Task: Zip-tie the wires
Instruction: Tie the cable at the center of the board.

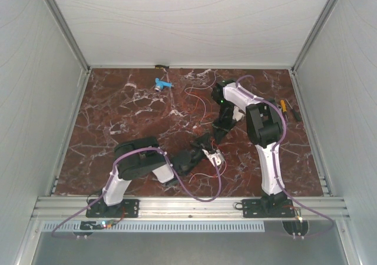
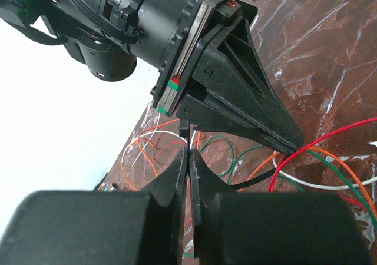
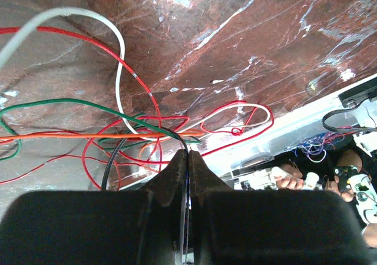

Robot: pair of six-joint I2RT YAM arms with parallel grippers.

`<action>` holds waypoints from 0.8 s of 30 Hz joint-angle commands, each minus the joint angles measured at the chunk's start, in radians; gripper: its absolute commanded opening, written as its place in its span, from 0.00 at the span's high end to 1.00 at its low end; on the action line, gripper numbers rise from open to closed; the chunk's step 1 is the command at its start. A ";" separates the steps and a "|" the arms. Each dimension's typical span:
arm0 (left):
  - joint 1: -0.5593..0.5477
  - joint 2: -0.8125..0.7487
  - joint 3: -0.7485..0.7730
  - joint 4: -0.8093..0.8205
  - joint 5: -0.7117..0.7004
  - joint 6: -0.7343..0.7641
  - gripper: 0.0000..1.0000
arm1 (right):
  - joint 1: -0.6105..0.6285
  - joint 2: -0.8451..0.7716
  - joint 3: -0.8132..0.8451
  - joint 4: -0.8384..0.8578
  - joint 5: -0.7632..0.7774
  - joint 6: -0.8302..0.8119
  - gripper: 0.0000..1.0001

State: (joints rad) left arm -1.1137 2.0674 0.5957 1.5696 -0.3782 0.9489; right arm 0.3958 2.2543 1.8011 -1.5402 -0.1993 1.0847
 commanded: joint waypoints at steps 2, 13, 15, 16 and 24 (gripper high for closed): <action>-0.005 0.020 0.006 0.262 0.020 0.004 1.00 | -0.005 0.021 0.007 -0.014 -0.001 -0.004 1.00; -0.020 0.044 0.020 0.262 0.019 0.009 1.00 | -0.005 0.031 0.012 -0.014 -0.001 -0.009 1.00; -0.021 0.049 0.022 0.262 0.020 0.013 1.00 | -0.006 0.034 0.013 -0.014 -0.001 -0.009 1.00; -0.023 0.049 0.024 0.262 0.020 0.014 1.00 | -0.005 0.034 0.014 -0.014 -0.001 -0.011 1.00; -0.034 0.079 0.033 0.262 0.020 0.047 1.00 | -0.006 0.031 0.014 -0.013 -0.001 -0.013 1.00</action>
State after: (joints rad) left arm -1.1393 2.1155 0.6022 1.5715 -0.3775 0.9733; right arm 0.3958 2.2784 1.8011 -1.5398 -0.1993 1.0763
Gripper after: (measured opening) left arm 0.003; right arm 0.003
